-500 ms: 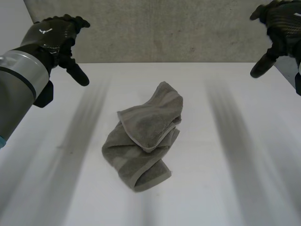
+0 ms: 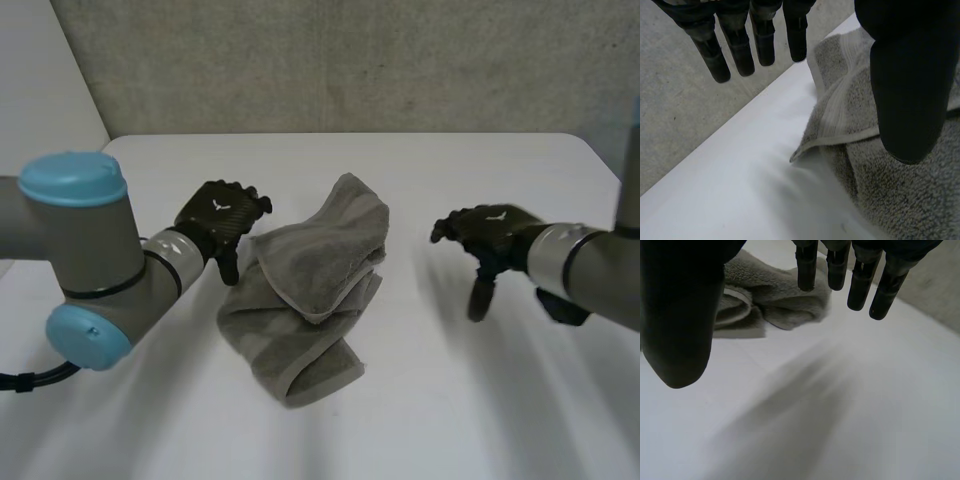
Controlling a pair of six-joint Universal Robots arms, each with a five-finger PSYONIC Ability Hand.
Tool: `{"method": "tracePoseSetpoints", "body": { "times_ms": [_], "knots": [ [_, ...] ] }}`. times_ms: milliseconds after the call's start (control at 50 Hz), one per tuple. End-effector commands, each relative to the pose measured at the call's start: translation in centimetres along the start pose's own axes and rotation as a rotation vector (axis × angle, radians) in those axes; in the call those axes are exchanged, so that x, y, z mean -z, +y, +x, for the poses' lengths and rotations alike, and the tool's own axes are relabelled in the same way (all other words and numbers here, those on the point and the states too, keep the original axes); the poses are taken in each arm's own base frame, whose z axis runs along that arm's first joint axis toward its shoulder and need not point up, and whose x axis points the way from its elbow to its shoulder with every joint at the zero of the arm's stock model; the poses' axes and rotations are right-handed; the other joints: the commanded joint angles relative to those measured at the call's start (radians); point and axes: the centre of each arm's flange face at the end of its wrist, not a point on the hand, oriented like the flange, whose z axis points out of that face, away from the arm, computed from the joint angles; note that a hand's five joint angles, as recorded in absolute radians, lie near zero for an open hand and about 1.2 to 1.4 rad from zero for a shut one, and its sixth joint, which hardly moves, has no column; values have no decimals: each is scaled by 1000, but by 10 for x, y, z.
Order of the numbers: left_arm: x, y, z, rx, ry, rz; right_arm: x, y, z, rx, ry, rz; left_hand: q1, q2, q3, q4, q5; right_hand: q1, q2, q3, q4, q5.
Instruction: Fold the towel.
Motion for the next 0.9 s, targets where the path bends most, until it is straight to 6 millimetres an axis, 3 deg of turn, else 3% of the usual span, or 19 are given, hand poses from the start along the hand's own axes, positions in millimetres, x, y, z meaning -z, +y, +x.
{"method": "tracePoseSetpoints", "body": {
  "times_ms": [20,100,320,500,680,780,820,840,880,900],
  "knots": [
    [-7,14,7,4,-2,13,-43,20,-14,-242,-82,51,144,143,144,144,141,14,4,5,-7,16],
    [-10,20,23,-10,15,48,-56,25,-20,-316,-101,81,147,146,146,147,144,17,7,8,-4,19],
    [-19,31,41,-28,29,99,-89,33,-36,-452,-136,93,232,231,231,232,229,81,72,72,61,84],
    [-23,39,44,-28,37,86,-111,40,-45,-520,-159,77,293,293,293,294,291,190,180,181,169,192],
    [-26,40,46,-30,45,113,-123,42,-59,-541,-191,79,572,572,572,572,569,334,324,325,313,336],
    [-28,37,47,-35,59,144,-129,40,-63,-535,-192,93,754,754,754,755,752,539,530,530,519,542],
    [-29,33,45,-38,55,160,-130,34,-63,-533,-183,117,816,816,816,816,813,828,819,819,808,831],
    [-30,29,43,-42,49,177,-130,34,-63,-533,-183,117,894,894,894,895,892,830,821,821,809,832],
    [-32,22,41,-47,40,200,-130,23,-59,-527,-167,156,986,986,986,987,984,1156,1147,1147,1136,1159],
    [-33,14,37,-51,29,225,-130,23,-59,-527,-167,157,1053,1053,1053,1053,1050,1158,1148,1149,1137,1160]
  ]
}}
